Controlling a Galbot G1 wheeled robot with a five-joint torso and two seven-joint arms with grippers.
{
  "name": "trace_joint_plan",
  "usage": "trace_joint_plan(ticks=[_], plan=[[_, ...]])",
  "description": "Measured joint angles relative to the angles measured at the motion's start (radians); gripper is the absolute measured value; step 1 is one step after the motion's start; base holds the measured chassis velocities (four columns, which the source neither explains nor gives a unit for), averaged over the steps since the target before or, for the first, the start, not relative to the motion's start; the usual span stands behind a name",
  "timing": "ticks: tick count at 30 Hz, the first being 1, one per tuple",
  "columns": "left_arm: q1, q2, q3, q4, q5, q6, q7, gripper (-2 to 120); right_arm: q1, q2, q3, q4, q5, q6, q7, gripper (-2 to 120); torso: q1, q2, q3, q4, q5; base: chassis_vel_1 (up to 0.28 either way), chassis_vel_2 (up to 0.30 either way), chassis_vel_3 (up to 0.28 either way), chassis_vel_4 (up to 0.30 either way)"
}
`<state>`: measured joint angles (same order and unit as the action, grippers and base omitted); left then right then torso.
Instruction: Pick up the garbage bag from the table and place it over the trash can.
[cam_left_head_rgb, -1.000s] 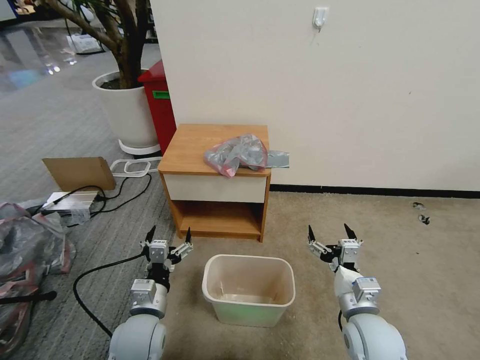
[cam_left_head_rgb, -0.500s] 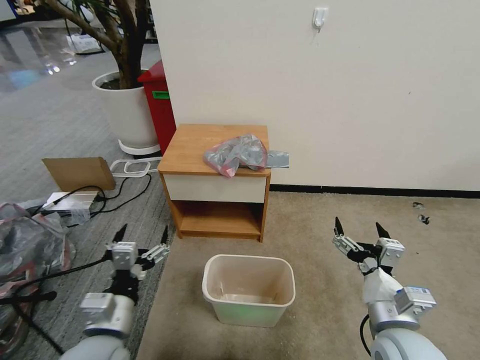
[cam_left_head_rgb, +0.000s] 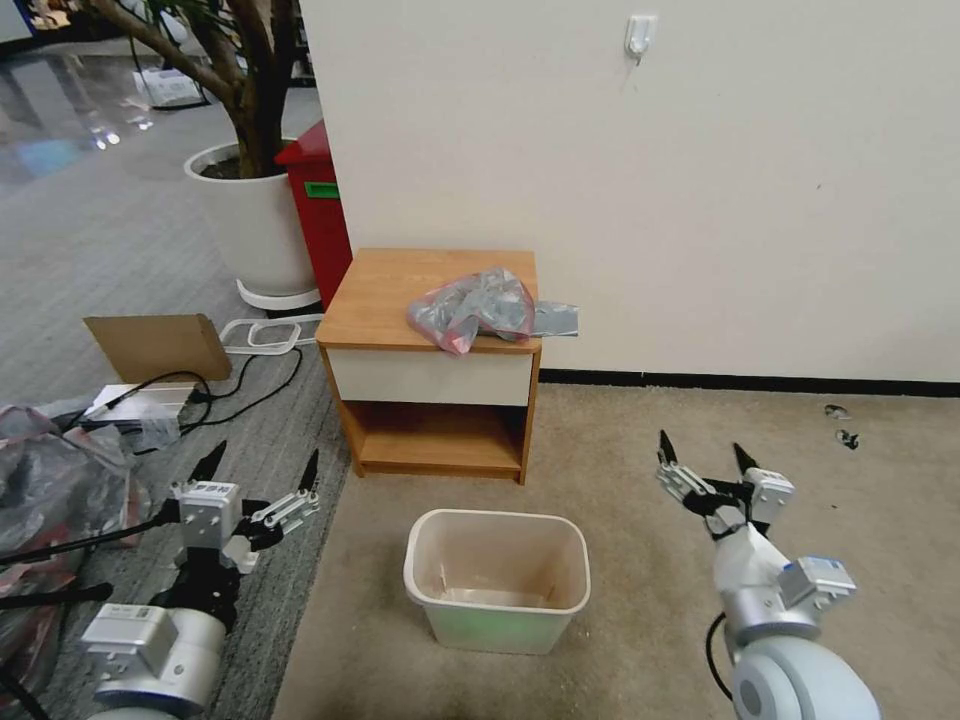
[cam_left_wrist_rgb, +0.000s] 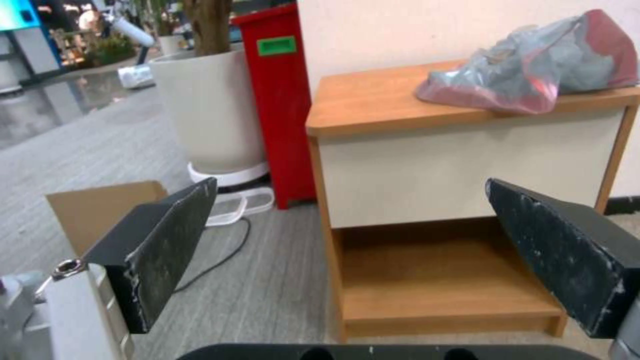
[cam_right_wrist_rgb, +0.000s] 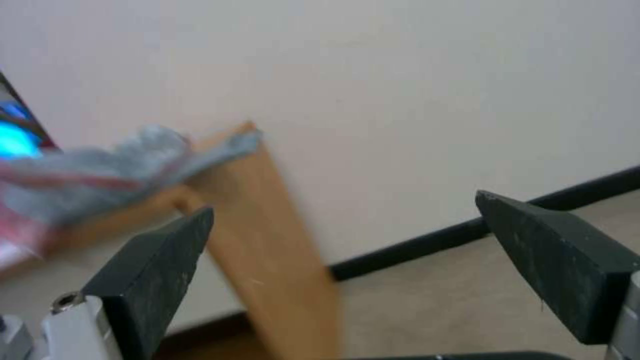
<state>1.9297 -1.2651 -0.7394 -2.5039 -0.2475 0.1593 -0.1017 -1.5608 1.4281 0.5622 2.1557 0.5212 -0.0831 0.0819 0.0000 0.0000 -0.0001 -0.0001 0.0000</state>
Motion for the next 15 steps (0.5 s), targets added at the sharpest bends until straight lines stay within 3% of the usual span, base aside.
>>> trace_joint_plan(ticks=[3, 5, 8, 10, 12, 15], plan=[[0.016, -0.003, -0.012, -0.001, -0.006, -0.022, -0.013, 100, 0.12, -0.032, -0.054, -0.056, 0.251, -0.016, 0.019, 100, 0.0, 0.0, 0.0, 0.0002, -0.0002, 0.0, 0.0, 0.0, 0.0], [0.018, -0.003, -0.013, -0.001, -0.006, -0.026, -0.014, 100, 0.136, -0.033, -0.06, -0.065, 0.276, -0.019, 0.02, 100, 0.0, 0.0, 0.0, 0.0002, -0.0002, 0.0, 0.0, 0.0, 0.0], [0.046, -0.002, -0.028, -0.001, -0.005, -0.054, -0.018, 100, 0.291, -0.031, -0.115, -0.167, 0.471, -0.028, 0.044, 100, 0.0, 0.0, 0.0, 0.0002, -0.0002, 0.0, 0.0, 0.0, 0.0], [0.048, -0.002, -0.029, -0.001, -0.005, -0.055, -0.018, 100, 0.3, -0.03, -0.117, -0.173, 0.482, -0.029, 0.047, 100, 0.0, 0.0, 0.0, 0.0002, -0.0001, 0.0, 0.0, 0.0, 0.0], [0.066, -0.01, -0.044, -0.001, -0.003, -0.061, -0.02, 100, 0.408, -0.011, -0.154, -0.251, 0.63, -0.04, 0.093, 100, 0.0, 0.0, 0.0, 0.0002, -0.0001, 0.0, 0.0, 0.0, 0.0], [0.074, -0.017, -0.049, 0.0, -0.002, -0.063, -0.021, 100, 0.46, 0.004, -0.167, -0.298, 0.694, -0.045, 0.111, 100, 0.0, 0.0, 0.0, 0.0003, 0.0, 0.0, 0.0, 0.0, 0.0]])
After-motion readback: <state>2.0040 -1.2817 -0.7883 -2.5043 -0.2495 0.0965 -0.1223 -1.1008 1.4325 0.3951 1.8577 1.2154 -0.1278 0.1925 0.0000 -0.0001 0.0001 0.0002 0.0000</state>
